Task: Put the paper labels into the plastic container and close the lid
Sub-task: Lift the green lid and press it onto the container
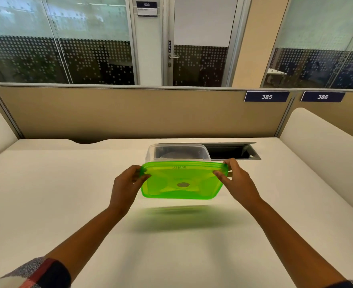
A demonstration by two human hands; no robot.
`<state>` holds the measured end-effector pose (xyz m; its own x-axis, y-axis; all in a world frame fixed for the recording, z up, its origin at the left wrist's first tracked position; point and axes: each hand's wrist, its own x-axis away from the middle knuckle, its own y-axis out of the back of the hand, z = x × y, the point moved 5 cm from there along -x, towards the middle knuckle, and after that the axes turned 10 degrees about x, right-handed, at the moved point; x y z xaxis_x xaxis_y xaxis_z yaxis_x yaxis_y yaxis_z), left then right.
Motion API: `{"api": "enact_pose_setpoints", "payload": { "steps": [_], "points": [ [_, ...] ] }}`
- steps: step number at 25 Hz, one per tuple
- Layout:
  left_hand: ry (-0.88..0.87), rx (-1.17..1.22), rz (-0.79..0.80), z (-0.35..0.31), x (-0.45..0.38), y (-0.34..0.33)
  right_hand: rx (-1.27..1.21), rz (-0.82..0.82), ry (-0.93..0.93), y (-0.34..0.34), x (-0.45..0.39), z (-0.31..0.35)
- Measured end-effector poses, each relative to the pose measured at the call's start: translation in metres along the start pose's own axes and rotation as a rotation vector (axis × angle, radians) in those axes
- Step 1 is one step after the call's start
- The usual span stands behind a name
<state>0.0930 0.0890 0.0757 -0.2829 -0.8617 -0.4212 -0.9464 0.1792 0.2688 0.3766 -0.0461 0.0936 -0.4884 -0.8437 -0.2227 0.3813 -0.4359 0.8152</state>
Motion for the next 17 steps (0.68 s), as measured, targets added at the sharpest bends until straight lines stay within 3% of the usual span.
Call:
{"api": "enact_pose_setpoints", "payload": {
  "steps": [5,7,13,17],
  "points": [
    [0.257,0.196,-0.14,0.017,-0.039,-0.002,-0.448,0.117,-0.084,-0.022,-0.033,-0.004],
    [0.331,0.211,-0.177,0.024,-0.052,-0.005,-0.504,0.125,-0.194,-0.033,-0.043,-0.014],
    [0.43,0.155,-0.118,0.041,-0.103,-0.027,-0.306,-0.06,-0.322,-0.044,-0.081,-0.022],
    [0.445,0.096,-0.151,0.047,-0.135,-0.04,-0.156,0.005,-0.375,-0.055,-0.108,-0.023]
  ]
}}
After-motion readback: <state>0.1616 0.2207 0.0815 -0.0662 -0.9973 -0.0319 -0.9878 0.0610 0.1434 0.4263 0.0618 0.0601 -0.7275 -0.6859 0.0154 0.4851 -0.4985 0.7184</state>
